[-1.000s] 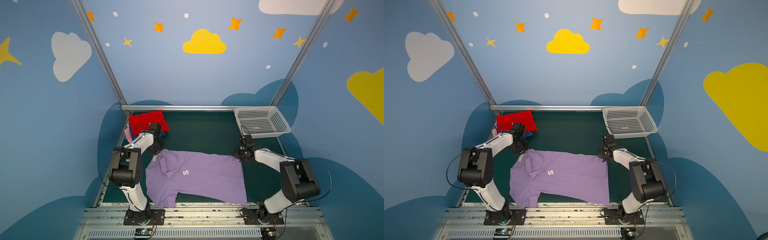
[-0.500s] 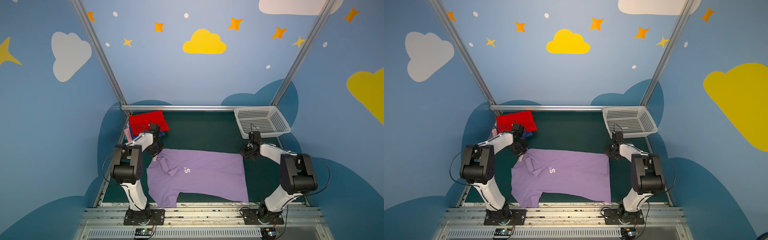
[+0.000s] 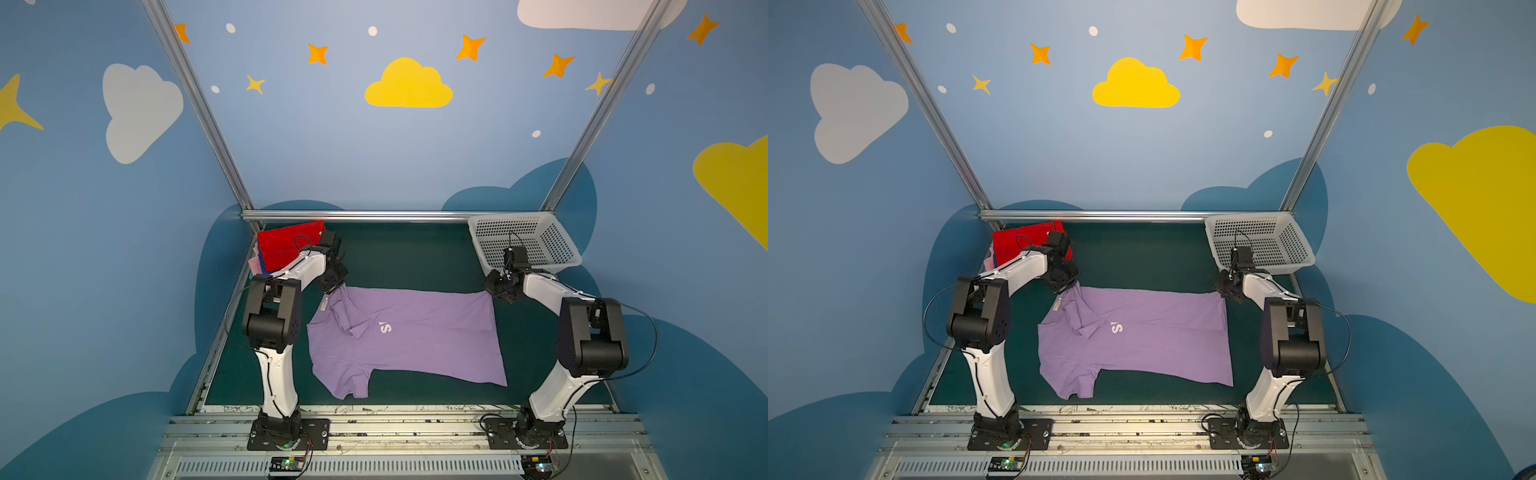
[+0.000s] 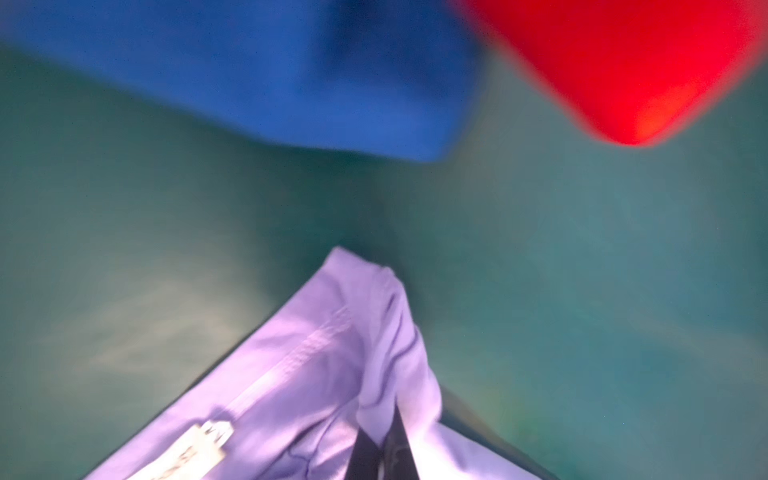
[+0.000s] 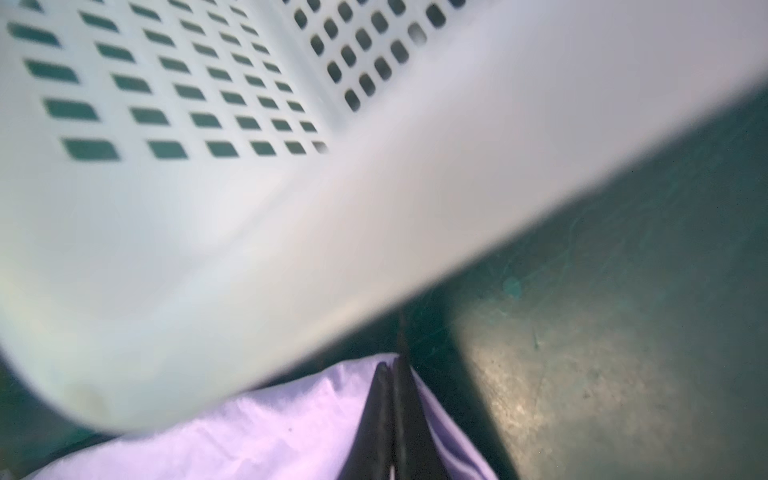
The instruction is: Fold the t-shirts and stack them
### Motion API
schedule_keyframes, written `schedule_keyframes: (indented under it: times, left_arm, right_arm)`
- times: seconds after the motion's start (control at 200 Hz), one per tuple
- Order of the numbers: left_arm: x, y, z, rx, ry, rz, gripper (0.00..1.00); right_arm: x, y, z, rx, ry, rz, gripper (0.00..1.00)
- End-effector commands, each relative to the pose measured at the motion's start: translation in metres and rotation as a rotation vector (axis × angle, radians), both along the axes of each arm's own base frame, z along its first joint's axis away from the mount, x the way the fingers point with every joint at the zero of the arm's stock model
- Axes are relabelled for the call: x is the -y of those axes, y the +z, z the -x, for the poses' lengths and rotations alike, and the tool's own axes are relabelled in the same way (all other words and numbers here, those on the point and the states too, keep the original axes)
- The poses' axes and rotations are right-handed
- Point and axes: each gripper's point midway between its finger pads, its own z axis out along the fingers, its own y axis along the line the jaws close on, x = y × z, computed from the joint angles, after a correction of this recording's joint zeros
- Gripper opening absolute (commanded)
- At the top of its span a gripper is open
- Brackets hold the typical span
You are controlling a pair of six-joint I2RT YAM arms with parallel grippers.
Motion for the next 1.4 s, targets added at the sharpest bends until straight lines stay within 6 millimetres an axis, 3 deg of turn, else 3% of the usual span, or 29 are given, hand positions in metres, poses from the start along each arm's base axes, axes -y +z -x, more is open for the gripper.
schedule_keyframes:
  times: [0.0, 0.301, 0.376, 0.471, 0.611, 0.721, 0.806, 0.947, 1.062, 1.222, 1.392]
  left_arm:
    - [-0.002, -0.001, -0.004, -0.018, 0.016, -0.015, 0.04]
    - [-0.024, 0.008, -0.008, -0.055, 0.073, -0.098, 0.04]
    - [-0.033, 0.009, -0.003, -0.071, 0.097, -0.115, 0.21]
    - [-0.043, 0.019, 0.005, -0.058, 0.121, -0.133, 0.33]
    - [-0.044, 0.048, 0.025, 0.01, 0.114, -0.141, 0.41]
    - [-0.022, 0.061, 0.046, 0.075, 0.057, -0.123, 0.52]
    - [-0.004, 0.051, 0.063, 0.071, 0.006, -0.117, 0.58]
    - [0.017, 0.023, 0.078, 0.026, -0.043, -0.09, 0.6]
    - [0.025, 0.003, 0.079, -0.014, -0.063, -0.097, 0.6]
    - [0.024, -0.013, 0.074, -0.053, -0.058, -0.128, 0.59]
    - [0.023, -0.017, 0.066, -0.06, -0.054, -0.151, 0.47]
  right_arm:
    - [0.017, 0.004, -0.01, 0.01, -0.041, 0.016, 0.0]
    - [0.031, 0.001, -0.004, -0.016, -0.12, 0.018, 0.0]
    - [0.032, 0.001, -0.002, -0.02, -0.123, 0.02, 0.24]
    - [0.031, 0.009, 0.004, -0.011, -0.122, 0.019, 0.4]
    - [0.032, 0.037, 0.022, 0.039, -0.131, 0.022, 0.46]
    - [0.027, 0.059, 0.045, 0.088, -0.117, 0.008, 0.46]
    - [0.016, 0.067, 0.064, 0.106, -0.077, -0.025, 0.46]
    - [0.0, 0.058, 0.099, 0.044, -0.003, -0.04, 0.44]
    - [-0.009, 0.053, 0.12, 0.025, 0.053, -0.037, 0.43]
    - [-0.012, 0.057, 0.135, 0.045, 0.076, -0.052, 0.44]
    - [-0.01, 0.058, 0.143, 0.046, 0.082, -0.044, 0.45]
